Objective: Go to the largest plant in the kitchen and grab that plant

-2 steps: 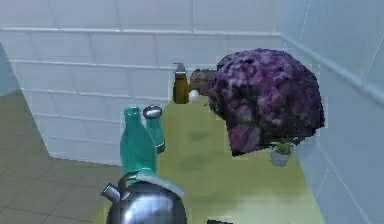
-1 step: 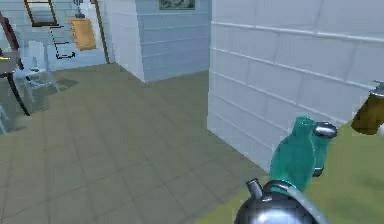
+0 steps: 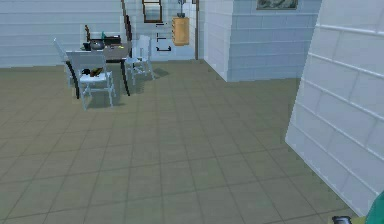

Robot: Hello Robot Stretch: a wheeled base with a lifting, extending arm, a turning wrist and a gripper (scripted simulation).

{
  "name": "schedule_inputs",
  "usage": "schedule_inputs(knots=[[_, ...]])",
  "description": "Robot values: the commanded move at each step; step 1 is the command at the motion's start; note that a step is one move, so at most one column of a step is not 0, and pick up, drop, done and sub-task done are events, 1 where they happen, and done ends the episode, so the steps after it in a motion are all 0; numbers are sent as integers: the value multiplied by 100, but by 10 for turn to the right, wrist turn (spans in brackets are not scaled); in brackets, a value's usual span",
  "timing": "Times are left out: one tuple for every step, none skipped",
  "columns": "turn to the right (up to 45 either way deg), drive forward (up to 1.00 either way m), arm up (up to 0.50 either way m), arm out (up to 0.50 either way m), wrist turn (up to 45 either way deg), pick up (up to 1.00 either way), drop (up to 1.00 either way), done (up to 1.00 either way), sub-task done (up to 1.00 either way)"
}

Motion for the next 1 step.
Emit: schedule_inputs(knots=[[0,0,50,0,0,0,0,0,0]])
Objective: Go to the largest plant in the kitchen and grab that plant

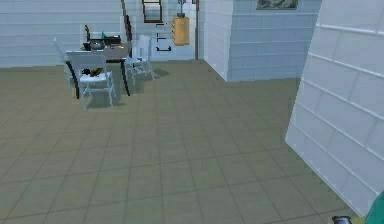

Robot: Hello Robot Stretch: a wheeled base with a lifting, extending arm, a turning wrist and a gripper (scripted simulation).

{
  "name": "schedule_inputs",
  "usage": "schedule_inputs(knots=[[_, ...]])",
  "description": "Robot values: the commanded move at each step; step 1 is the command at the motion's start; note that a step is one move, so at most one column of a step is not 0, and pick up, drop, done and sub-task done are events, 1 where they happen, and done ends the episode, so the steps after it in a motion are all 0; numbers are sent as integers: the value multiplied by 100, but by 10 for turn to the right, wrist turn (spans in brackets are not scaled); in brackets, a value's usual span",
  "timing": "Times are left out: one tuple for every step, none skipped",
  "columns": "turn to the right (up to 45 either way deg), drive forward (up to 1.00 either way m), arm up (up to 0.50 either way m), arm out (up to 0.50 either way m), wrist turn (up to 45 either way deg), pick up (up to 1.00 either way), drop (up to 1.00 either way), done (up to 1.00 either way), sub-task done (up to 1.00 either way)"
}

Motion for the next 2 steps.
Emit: schedule_inputs(knots=[[0,0,38,0,0,0,0,0,0],[0,0,0,24,0,0,0,0,0]])
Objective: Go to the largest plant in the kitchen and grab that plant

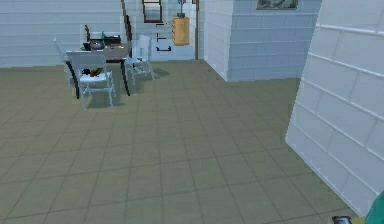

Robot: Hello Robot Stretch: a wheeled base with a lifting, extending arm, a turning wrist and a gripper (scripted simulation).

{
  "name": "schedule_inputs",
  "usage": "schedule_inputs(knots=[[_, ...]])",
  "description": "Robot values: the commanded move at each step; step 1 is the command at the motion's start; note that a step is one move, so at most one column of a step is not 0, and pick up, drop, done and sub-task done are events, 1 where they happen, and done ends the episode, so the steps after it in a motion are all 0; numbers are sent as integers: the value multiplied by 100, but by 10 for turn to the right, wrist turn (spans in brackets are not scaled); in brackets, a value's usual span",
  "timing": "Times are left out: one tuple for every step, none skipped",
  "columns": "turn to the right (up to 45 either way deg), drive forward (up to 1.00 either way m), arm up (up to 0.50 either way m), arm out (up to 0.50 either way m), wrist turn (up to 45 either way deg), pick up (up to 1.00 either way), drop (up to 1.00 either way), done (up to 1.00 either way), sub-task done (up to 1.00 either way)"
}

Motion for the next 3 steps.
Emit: schedule_inputs(knots=[[0,0,0,0,450,0,0,0,0],[0,0,0,0,450,0,0,0,0],[0,0,0,0,450,0,0,0,0]])
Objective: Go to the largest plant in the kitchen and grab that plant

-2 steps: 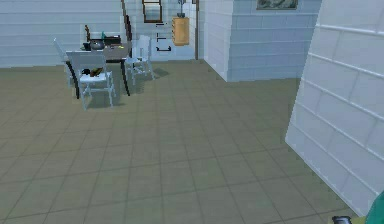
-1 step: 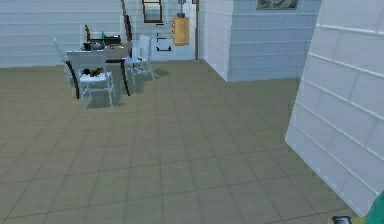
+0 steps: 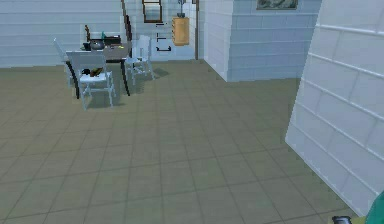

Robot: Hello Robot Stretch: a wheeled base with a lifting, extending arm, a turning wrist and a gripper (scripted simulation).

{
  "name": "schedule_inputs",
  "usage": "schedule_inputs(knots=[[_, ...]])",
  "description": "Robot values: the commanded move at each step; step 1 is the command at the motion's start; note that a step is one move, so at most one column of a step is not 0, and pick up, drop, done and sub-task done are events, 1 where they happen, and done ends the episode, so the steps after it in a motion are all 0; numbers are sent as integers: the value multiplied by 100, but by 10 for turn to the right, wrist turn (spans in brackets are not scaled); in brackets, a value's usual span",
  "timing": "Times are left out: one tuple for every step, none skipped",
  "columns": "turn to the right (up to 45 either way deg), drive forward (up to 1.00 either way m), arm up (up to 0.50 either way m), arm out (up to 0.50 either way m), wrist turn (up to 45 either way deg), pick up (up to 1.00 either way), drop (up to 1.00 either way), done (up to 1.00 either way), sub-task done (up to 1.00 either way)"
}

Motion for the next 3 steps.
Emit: schedule_inputs(knots=[[0,0,0,0,450,0,0,0,0],[0,0,0,0,0,100,0,0,0],[0,0,0,0,0,0,0,100,0]])
